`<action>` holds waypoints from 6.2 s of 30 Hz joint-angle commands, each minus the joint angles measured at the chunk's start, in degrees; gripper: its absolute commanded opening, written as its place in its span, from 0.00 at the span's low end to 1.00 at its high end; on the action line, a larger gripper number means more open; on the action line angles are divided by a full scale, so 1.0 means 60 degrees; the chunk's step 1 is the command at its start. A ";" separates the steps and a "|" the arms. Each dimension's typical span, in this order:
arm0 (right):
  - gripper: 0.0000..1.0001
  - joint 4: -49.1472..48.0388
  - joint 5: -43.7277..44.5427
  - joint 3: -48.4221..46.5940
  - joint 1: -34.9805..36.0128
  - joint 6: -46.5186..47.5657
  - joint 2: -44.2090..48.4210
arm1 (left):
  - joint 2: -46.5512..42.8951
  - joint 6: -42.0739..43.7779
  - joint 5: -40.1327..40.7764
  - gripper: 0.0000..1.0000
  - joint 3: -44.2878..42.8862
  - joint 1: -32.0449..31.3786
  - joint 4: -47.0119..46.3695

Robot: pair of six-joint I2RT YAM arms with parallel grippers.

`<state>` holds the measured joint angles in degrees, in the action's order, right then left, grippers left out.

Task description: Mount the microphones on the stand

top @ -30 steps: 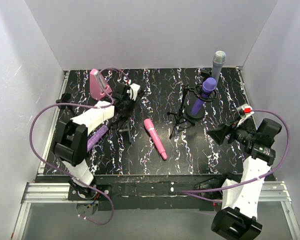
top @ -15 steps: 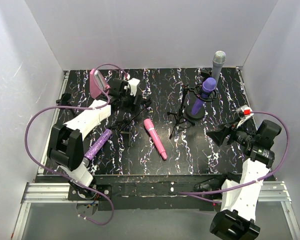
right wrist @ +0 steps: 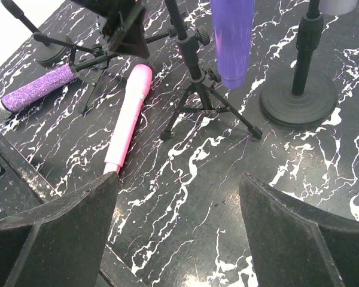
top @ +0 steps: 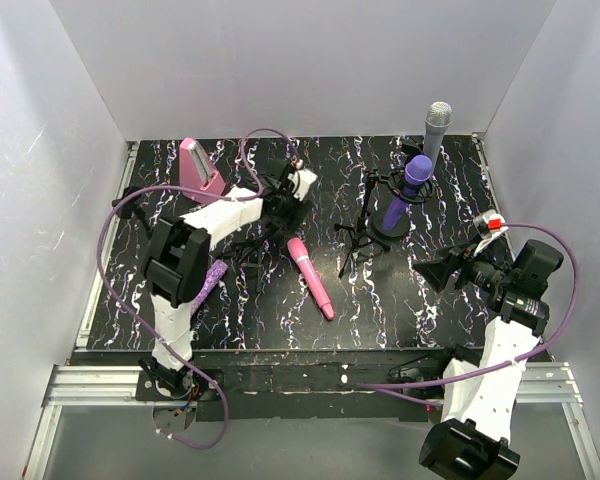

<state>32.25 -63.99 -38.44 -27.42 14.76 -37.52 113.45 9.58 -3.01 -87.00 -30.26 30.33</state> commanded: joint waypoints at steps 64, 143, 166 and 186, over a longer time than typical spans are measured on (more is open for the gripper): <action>0.87 0.0221 -0.0424 0.0005 -0.0176 0.0630 0.0013 | -0.8157 -0.4542 -0.9739 0.00 0.8728 0.1381 -1.2480; 0.71 -0.3676 0.9842 -0.2969 1.2846 -0.4849 -0.8906 | -1.5084 -0.5640 0.0193 0.98 0.5579 0.1411 0.1347; 0.12 -0.3133 1.1605 -0.3774 1.2716 -0.4204 -0.9848 | -1.4954 -0.6035 -0.1240 0.98 0.5477 0.1425 0.0864; 0.01 -0.2313 0.4867 -0.8534 1.1088 -0.4673 -0.7341 | -1.1673 -0.9125 -0.3028 0.98 0.4348 0.1425 -0.2898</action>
<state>16.93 -25.61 -85.19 39.05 -12.27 -80.93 40.77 -40.14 -16.78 -60.53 -21.91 20.56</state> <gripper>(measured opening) 0.428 0.981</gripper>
